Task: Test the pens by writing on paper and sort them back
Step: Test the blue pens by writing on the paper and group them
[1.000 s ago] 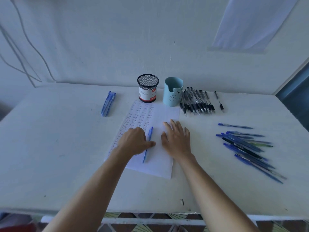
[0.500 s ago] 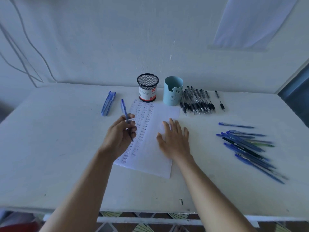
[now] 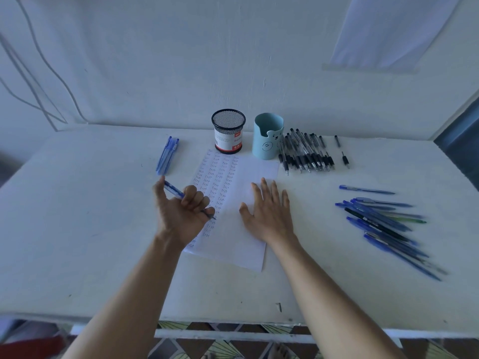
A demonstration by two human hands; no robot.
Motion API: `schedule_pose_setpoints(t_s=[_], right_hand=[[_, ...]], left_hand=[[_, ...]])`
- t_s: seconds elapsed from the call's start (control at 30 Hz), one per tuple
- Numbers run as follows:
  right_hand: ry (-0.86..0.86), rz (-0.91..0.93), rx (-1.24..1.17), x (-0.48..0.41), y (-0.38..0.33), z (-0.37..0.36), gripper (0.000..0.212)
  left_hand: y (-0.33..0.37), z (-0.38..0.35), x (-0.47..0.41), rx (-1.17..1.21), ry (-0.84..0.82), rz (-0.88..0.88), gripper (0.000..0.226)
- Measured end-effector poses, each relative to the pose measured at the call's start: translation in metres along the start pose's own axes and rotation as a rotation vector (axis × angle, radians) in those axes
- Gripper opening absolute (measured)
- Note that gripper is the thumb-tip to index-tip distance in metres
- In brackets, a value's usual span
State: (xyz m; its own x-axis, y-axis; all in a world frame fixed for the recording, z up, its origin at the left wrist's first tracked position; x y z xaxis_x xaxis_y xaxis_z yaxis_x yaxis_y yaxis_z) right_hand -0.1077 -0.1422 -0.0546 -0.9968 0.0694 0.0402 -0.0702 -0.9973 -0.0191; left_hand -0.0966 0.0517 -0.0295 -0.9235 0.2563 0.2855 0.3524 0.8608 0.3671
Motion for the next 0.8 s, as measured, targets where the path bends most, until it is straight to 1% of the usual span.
schedule_pose_setpoints(t_s=[0.03, 0.07, 0.13, 0.17, 0.2, 0.3, 0.33, 0.4, 0.47, 0.5, 0.57, 0.7, 0.8], right_hand=[[-0.003, -0.001, 0.003, 0.0, 0.0, 0.0, 0.069], [-0.007, -0.002, 0.005, 0.0, 0.0, 0.0, 0.07], [-0.015, -0.008, 0.003, 0.0, 0.0, 0.0, 0.072], [-0.013, -0.011, 0.001, -0.001, 0.0, -0.001, 0.073], [-0.004, -0.012, 0.0, -0.001, 0.0, -0.001, 0.074], [0.014, -0.021, -0.002, -0.001, -0.001, -0.002, 0.074], [0.017, -0.021, -0.002, -0.001, 0.0, -0.002, 0.074], [0.024, -0.017, 0.004, 0.0, 0.0, -0.002, 0.074], [0.032, -0.016, 0.009, 0.0, 0.0, -0.002, 0.074], [0.034, -0.016, 0.006, 0.0, 0.0, -0.003, 0.074], [0.032, -0.017, -0.002, -0.001, 0.0, -0.003, 0.075], [0.023, -0.016, -0.009, -0.001, 0.001, -0.002, 0.074], [0.021, -0.015, -0.012, 0.0, 0.001, -0.002, 0.074]], left_hand=[[0.0, 0.001, 0.0, -0.015, 0.006, -0.029, 0.067], [0.0, 0.001, -0.001, -0.066, 0.012, -0.073, 0.065], [0.001, 0.007, -0.002, -0.255, 0.01, -0.189, 0.05], [0.001, 0.009, -0.002, -0.347, -0.009, -0.228, 0.047], [0.001, 0.011, -0.001, -0.423, -0.021, -0.241, 0.049], [0.003, 0.016, 0.002, -0.618, -0.061, -0.229, 0.068], [0.004, 0.017, 0.004, -0.683, -0.067, -0.242, 0.07], [0.006, 0.02, 0.006, -0.827, -0.056, -0.291, 0.062], [0.007, 0.023, 0.011, -0.956, -0.021, -0.359, 0.041], [0.009, 0.024, 0.013, -0.997, 0.003, -0.385, 0.031], [0.01, 0.022, 0.016, -1.063, 0.047, -0.398, 0.023], [0.008, 0.019, 0.02, -1.07, 0.146, -0.414, 0.034], [0.01, 0.02, 0.02, -1.091, 0.204, -0.441, 0.028]])
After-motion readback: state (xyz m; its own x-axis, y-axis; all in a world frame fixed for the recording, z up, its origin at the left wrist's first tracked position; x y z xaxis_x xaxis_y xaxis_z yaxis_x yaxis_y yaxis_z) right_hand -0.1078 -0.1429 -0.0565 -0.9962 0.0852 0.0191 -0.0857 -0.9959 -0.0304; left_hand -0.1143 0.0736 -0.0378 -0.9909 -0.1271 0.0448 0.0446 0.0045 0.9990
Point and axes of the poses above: each hand's wrist, its own x-axis away from the middle knuckle, its own z-axis out of the back of the hand, y = z × x, the point moved 3 cm from there along -x, towards the middle knuckle, and after that the axes turned 14 degrees about x, right-handed, at the moved point
